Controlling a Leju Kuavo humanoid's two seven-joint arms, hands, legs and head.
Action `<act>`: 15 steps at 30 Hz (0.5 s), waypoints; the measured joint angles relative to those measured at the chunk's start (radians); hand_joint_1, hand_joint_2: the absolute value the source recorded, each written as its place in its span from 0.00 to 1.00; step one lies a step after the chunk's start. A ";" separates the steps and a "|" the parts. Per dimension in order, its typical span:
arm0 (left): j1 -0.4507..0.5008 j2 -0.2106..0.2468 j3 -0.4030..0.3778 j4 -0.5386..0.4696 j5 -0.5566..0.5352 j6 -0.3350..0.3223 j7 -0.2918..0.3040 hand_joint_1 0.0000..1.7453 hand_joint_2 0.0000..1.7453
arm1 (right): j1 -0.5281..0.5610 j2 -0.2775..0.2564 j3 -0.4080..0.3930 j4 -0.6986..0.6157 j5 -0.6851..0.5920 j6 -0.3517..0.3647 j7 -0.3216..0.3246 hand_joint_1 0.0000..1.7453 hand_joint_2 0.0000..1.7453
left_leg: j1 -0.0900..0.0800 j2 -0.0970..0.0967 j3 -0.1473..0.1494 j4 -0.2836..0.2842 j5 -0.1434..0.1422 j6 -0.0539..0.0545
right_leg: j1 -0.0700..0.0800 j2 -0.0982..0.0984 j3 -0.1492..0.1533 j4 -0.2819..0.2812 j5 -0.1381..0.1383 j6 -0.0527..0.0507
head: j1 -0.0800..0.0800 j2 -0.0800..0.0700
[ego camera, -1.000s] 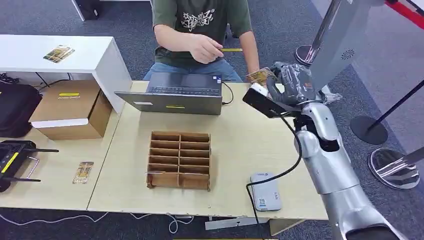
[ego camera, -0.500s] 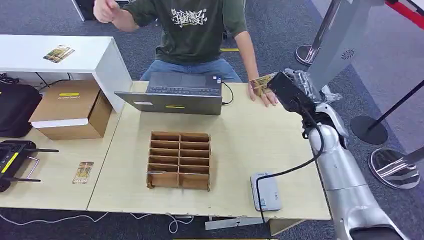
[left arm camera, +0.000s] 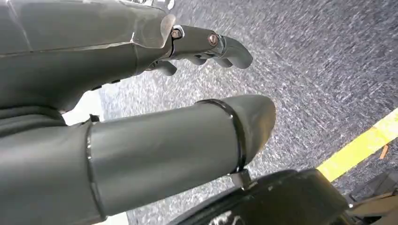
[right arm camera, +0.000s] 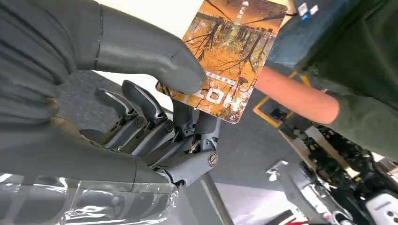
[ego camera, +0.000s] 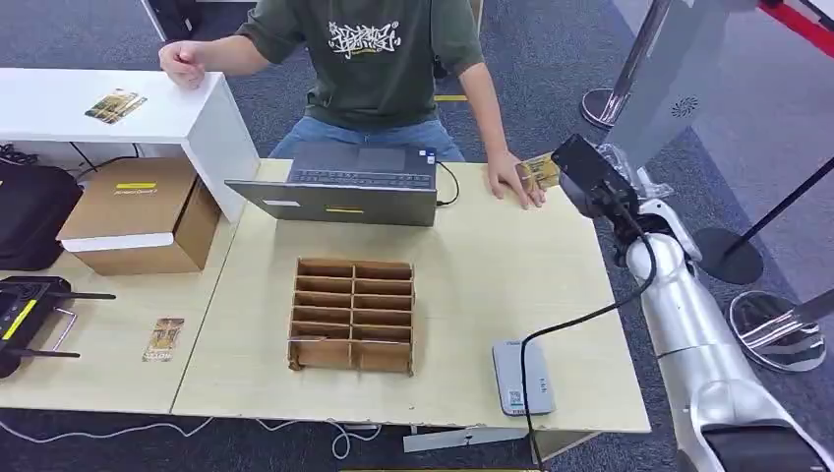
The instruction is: Pass the card to the sensor for recognition and then transmit it.
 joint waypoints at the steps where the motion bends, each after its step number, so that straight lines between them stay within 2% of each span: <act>1: 0.001 0.000 0.003 0.000 0.004 0.001 0.000 0.00 0.00 | 0.001 -0.002 0.000 0.008 0.002 -0.005 -0.003 1.00 1.00 | 0.000 0.000 0.000 0.000 0.000 0.000 | 0.000 0.000 0.000 0.000 0.000 0.000 | 0.000 0.000; 4: 0.004 -0.001 0.019 0.000 0.009 0.001 -0.001 0.00 0.00 | 0.020 -0.006 0.000 0.016 0.014 -0.031 -0.003 1.00 1.00 | 0.000 0.000 0.000 0.000 0.000 0.000 | 0.000 0.000 0.000 0.000 0.000 0.000 | 0.000 0.000; 9: 0.012 -0.006 0.043 0.000 0.011 -0.001 0.001 0.00 0.00 | 0.111 -0.008 -0.021 -0.020 0.036 -0.063 0.013 1.00 1.00 | 0.000 0.000 0.000 0.000 0.000 0.000 | 0.000 0.000 0.000 0.000 0.000 0.000 | 0.000 0.000; 15: 0.015 -0.012 0.065 -0.001 0.004 -0.008 0.007 0.00 0.00 | 0.253 -0.007 -0.066 -0.137 0.066 -0.082 0.036 1.00 1.00 | 0.000 -0.001 -0.001 0.000 0.000 0.000 | 0.000 -0.001 0.000 0.000 0.000 0.000 | 0.000 0.000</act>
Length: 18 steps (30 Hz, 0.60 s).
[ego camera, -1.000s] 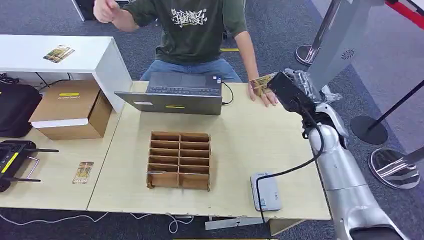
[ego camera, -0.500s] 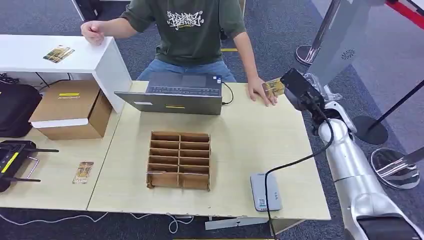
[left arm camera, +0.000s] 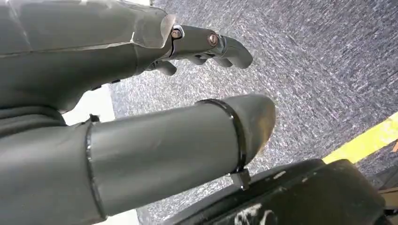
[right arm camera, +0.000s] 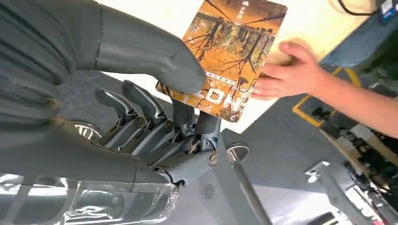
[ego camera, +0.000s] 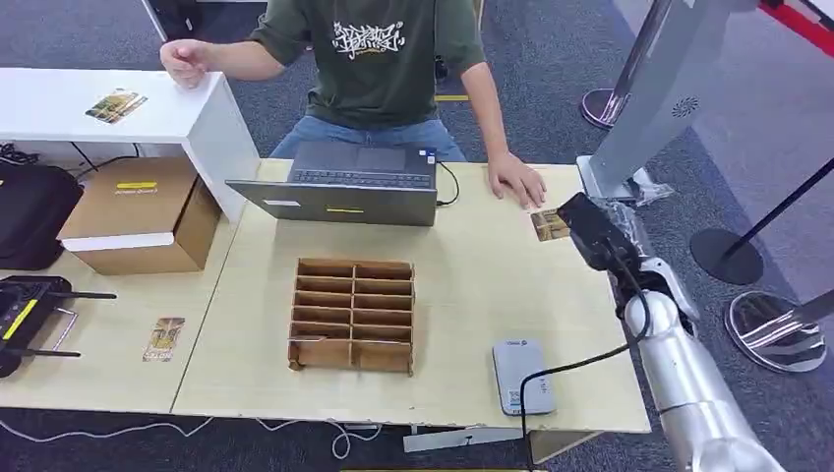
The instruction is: Pass the card to the sensor for recognition and then transmit it.
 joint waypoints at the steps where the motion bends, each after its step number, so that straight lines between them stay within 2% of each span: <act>1: 0.000 -0.002 0.005 0.000 0.000 -0.002 0.000 0.00 0.00 | 0.025 0.002 -0.009 -0.022 0.006 -0.002 0.004 1.00 1.00 | 0.000 0.000 0.000 0.000 0.000 0.000 | 0.000 0.000 0.000 0.000 0.000 0.000 | 0.000 0.000; 8: 0.001 -0.008 0.034 0.000 -0.003 -0.003 0.000 0.00 0.00 | 0.183 0.026 -0.056 -0.170 0.032 -0.013 0.009 1.00 1.00 | 0.000 0.000 0.000 0.000 0.000 0.000 | 0.000 0.000 0.000 0.000 0.000 0.000 | 0.000 0.000; 18: 0.001 -0.011 0.053 -0.002 -0.014 -0.005 0.000 0.00 0.00 | 0.310 0.045 -0.088 -0.289 0.046 -0.016 0.017 1.00 1.00 | 0.000 0.000 0.000 0.000 0.000 0.000 | 0.000 0.000 0.000 0.000 0.000 0.000 | 0.000 0.000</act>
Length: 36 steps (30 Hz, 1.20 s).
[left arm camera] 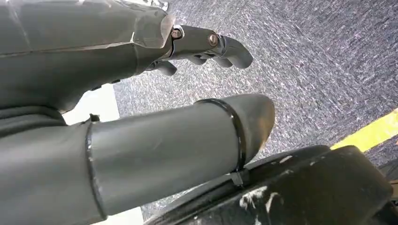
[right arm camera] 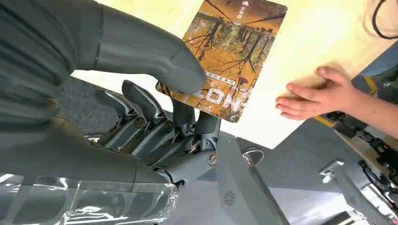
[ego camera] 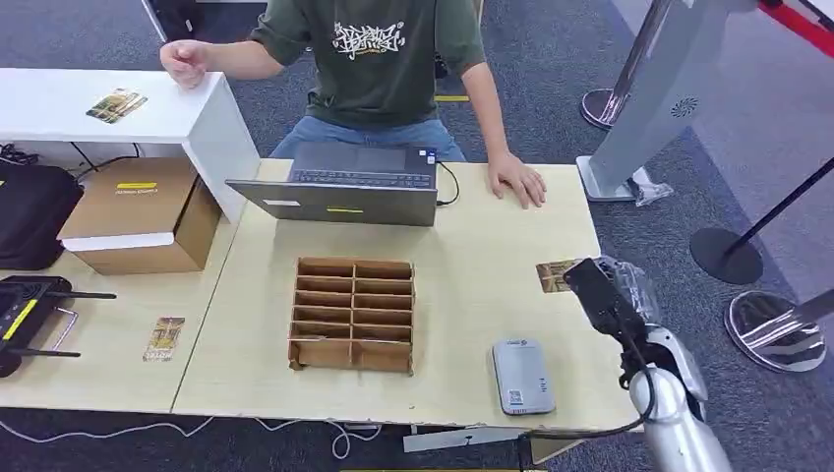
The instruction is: Pass the card to the sensor for recognition and then transmit it.
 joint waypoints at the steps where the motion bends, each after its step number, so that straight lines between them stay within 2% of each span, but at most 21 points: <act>1: 0.000 -0.001 0.002 -0.002 -0.001 0.000 0.000 0.00 0.00 | 0.013 0.002 -0.002 -0.007 0.001 0.000 0.002 1.00 1.00 | 0.000 0.000 0.000 0.000 0.000 0.000 | 0.000 0.000 0.000 0.000 0.000 0.000 | 0.000 0.000; 16: 0.003 -0.021 0.034 -0.035 -0.020 -0.007 0.002 0.00 0.00 | 0.189 0.073 -0.019 -0.118 0.007 -0.007 0.068 1.00 1.00 | 0.000 0.000 0.000 0.000 0.000 0.000 | 0.000 0.000 0.000 0.000 0.000 0.000 | 0.000 0.000; 36: 0.014 -0.035 0.085 -0.056 -0.026 -0.010 -0.007 0.00 0.00 | 0.276 0.138 -0.095 -0.147 0.053 0.055 0.132 1.00 1.00 | 0.000 0.000 0.000 -0.001 0.000 0.000 | 0.000 0.000 -0.001 0.000 -0.001 -0.001 | 0.000 0.000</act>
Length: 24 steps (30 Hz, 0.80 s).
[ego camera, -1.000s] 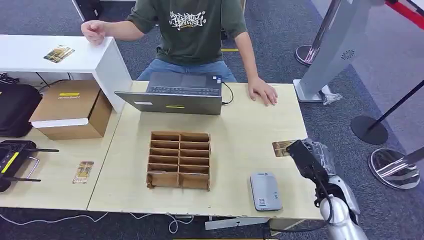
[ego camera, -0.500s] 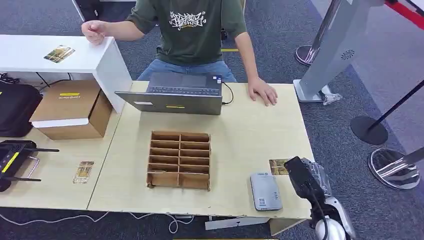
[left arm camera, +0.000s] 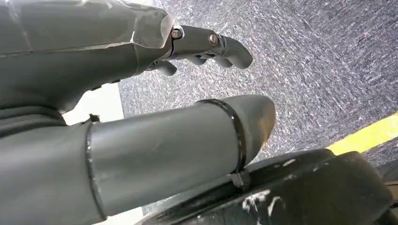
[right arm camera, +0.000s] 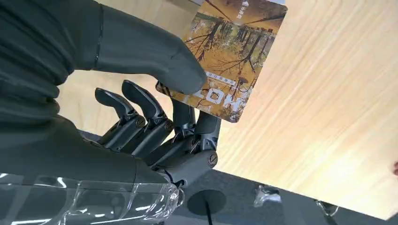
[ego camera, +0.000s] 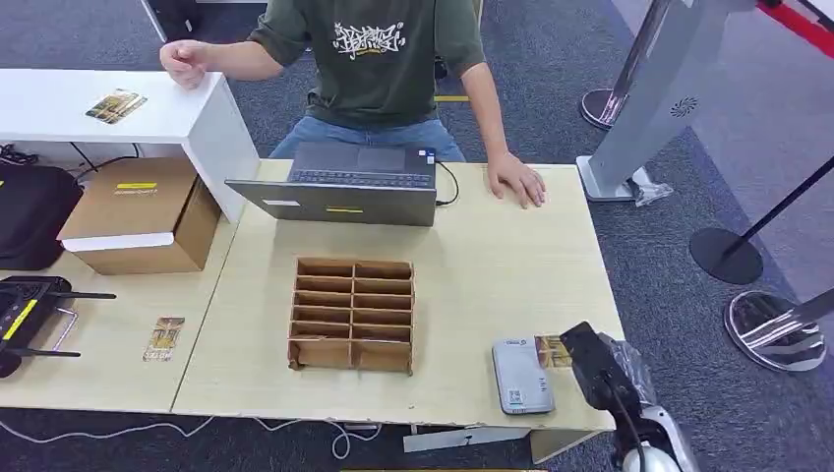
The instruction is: Pass the card to the sensor for recognition and then transmit it.
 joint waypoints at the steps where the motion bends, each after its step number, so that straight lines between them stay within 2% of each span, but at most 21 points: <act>1: 0.000 0.000 0.002 0.000 0.000 0.000 0.000 0.00 0.00 | 0.002 0.002 -0.001 0.000 0.004 0.003 0.004 1.00 1.00 | 0.000 0.000 0.000 0.000 0.000 0.000 | 0.000 0.000 0.000 0.000 0.000 0.000 | 0.000 0.000; 8: 0.001 -0.008 0.024 -0.007 0.000 0.000 -0.002 0.00 0.00 | 0.020 0.020 -0.014 0.005 0.022 0.026 0.036 1.00 1.00 | 0.000 0.000 0.000 0.000 0.000 0.000 | 0.000 0.000 0.000 0.000 0.000 0.000 | 0.000 0.000; 24: 0.003 -0.008 0.029 -0.018 0.000 -0.006 -0.004 0.00 0.00 | 0.044 0.042 -0.023 0.011 0.031 0.042 0.060 1.00 1.00 | 0.000 0.000 0.000 0.000 0.000 0.000 | 0.000 0.000 0.000 0.000 0.000 0.000 | 0.000 0.000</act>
